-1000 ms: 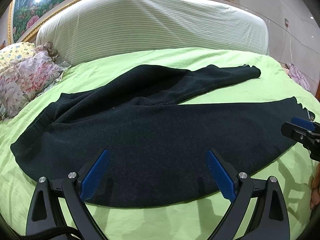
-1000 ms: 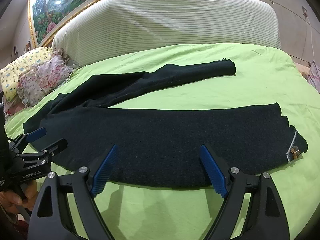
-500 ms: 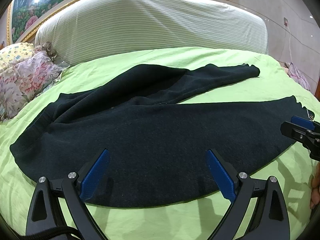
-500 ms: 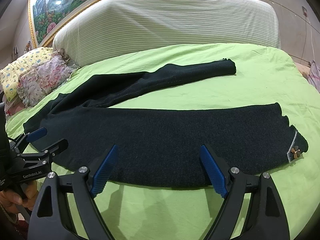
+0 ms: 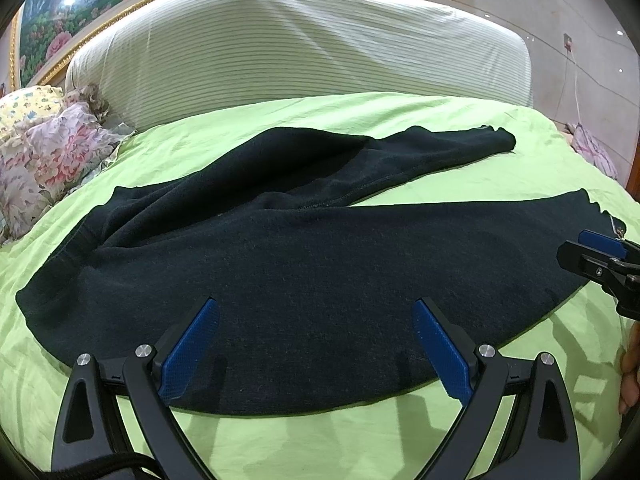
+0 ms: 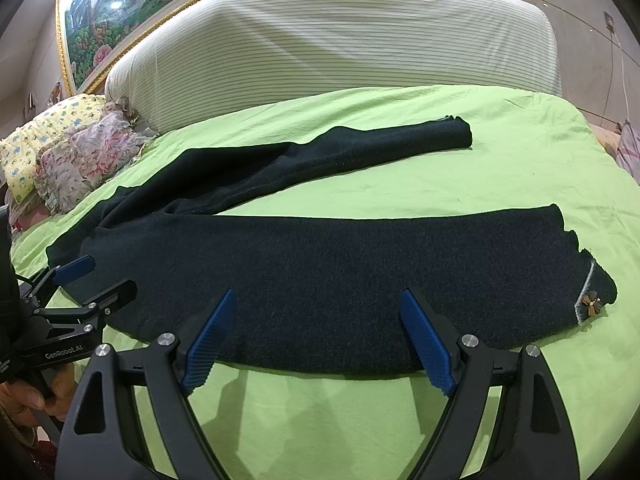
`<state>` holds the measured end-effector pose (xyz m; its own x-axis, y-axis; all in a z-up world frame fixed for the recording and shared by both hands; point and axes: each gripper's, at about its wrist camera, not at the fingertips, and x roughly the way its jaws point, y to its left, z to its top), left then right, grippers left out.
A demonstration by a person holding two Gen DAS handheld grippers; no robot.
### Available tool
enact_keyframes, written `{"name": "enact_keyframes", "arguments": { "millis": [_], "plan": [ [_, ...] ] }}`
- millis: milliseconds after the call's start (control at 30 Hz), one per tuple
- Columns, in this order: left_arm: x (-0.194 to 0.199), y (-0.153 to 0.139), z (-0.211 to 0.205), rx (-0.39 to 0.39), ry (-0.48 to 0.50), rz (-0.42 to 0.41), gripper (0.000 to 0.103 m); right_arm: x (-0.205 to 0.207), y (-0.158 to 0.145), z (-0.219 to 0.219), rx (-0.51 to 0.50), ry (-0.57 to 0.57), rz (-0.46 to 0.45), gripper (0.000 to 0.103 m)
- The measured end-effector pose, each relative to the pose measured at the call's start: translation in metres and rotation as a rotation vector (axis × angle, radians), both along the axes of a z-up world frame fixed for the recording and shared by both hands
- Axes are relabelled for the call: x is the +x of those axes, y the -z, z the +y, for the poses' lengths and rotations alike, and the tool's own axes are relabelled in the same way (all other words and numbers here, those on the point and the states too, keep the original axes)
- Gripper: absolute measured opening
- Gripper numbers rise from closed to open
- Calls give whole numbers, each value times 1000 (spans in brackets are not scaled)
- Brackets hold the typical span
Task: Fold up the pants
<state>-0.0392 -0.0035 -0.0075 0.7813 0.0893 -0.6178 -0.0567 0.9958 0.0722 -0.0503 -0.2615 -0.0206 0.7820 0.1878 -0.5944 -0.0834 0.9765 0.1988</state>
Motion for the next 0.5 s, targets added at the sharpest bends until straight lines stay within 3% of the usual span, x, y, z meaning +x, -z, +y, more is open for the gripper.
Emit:
{"name": "enact_keyframes", "arguments": {
  "millis": [500],
  "plan": [
    [3, 0, 1, -13, 9, 6, 98, 1, 2, 1, 0, 5, 9, 84]
  ]
}}
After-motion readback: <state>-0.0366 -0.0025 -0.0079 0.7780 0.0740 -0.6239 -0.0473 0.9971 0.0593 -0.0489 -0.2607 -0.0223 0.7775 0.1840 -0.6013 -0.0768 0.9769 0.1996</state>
